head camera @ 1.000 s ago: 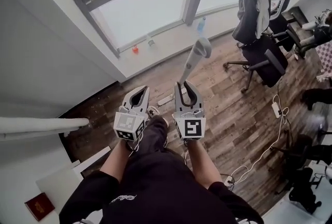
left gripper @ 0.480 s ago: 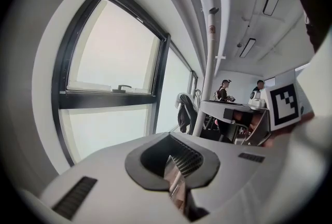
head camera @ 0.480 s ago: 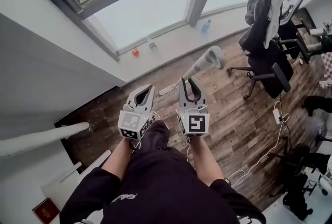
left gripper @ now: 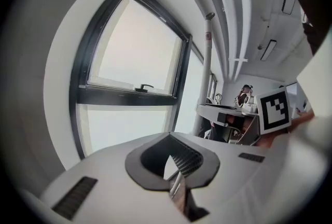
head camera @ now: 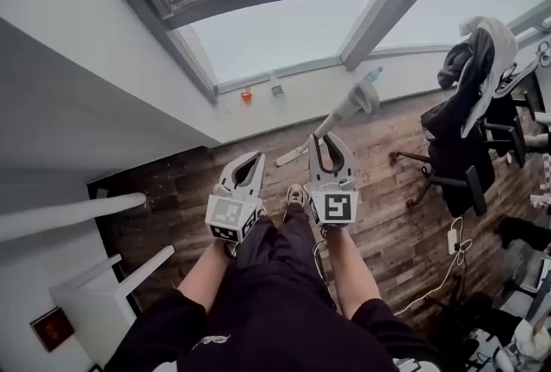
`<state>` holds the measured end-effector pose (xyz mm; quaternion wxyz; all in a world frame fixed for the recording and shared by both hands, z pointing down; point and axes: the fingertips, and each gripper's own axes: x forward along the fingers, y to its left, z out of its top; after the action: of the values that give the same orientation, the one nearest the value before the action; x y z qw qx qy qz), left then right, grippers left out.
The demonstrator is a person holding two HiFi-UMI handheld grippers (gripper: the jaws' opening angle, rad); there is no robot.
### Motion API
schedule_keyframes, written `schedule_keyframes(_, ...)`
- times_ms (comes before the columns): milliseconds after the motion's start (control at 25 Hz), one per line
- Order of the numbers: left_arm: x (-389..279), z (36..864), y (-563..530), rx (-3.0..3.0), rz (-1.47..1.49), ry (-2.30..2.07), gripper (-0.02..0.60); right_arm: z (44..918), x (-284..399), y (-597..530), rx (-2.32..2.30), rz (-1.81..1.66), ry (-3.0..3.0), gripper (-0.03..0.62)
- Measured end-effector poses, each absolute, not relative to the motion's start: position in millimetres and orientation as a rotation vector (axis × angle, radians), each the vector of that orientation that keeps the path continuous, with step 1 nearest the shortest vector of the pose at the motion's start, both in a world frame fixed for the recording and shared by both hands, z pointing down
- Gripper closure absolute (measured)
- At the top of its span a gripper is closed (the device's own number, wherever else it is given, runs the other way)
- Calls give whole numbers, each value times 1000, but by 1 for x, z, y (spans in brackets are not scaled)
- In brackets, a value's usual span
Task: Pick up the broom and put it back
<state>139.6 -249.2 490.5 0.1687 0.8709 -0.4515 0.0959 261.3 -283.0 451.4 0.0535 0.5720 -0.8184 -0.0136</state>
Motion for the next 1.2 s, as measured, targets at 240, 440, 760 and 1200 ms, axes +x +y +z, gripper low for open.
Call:
schedule_keyframes(240, 129, 532, -304, 2414, 291, -1411, 581, 507, 242, -337, 1584, 51, -2568, 507)
schedule_keyframes(440, 98, 568, -350, 2278, 326, -1594, 581, 570, 224, -390, 1438, 167, -2615, 507)
schedule_keyframes(760, 81, 632, -388, 2225, 468, -1652, 581, 651, 187, -448, 1264, 209, -2677, 507)
schedule_keyframes(1200, 50, 661, -400, 2002, 424, -1742, 581, 713, 100, -519, 963, 198, -2785, 507)
